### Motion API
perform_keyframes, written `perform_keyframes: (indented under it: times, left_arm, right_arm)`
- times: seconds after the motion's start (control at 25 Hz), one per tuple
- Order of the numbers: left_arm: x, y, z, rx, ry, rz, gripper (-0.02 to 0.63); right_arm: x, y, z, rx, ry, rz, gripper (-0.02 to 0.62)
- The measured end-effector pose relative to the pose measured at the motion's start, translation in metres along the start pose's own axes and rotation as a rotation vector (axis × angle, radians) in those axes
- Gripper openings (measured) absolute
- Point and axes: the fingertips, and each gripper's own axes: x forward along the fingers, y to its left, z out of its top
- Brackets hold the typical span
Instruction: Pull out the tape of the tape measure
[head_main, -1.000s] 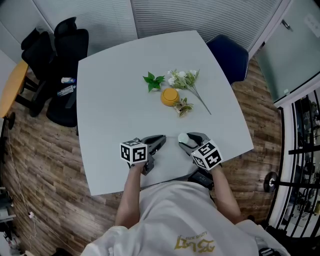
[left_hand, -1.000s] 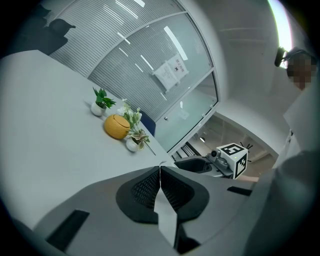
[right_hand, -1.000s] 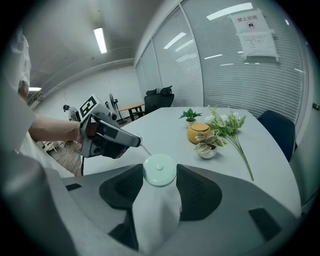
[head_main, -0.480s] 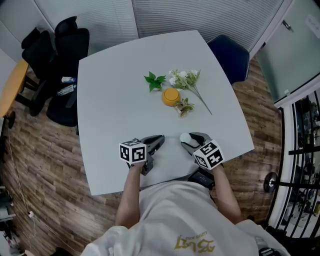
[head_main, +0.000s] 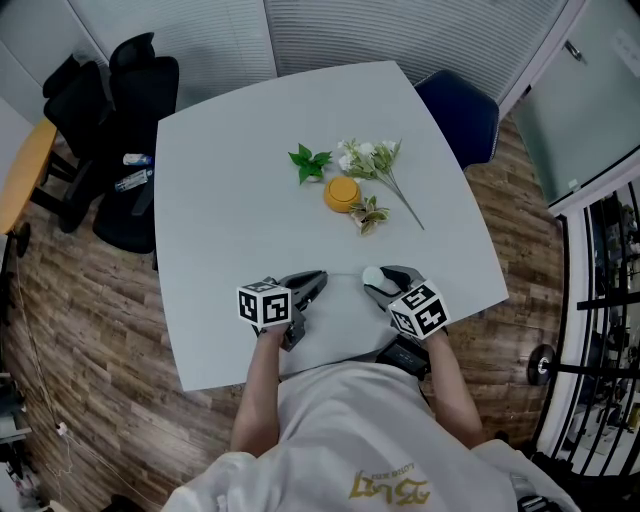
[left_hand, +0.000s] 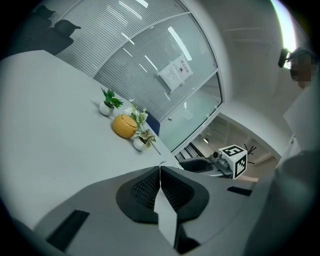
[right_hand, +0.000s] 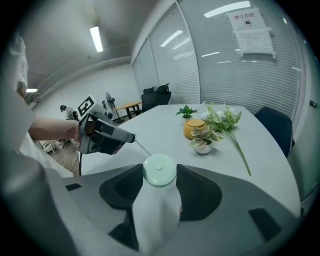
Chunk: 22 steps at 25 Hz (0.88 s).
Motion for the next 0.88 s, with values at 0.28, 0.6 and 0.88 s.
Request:
perform_keyframes:
  times: [0.28, 0.6, 0.88]
  left_arm:
    - [-0.004, 0.005, 0.002, -0.011, -0.009, 0.018, 0.009]
    - [-0.006, 0.009, 0.000, -0.019, -0.013, 0.029, 0.009]
    - [-0.010, 0.014, 0.001, -0.030, -0.022, 0.043, 0.009]
  right_arm:
    - [-0.002, -0.005, -0.001, 0.006, 0.004, -0.007, 0.225]
    - [-0.004, -0.008, -0.005, 0.013, 0.009, -0.013, 0.225]
    - [-0.006, -0.012, -0.008, 0.022, 0.013, -0.019, 0.225]
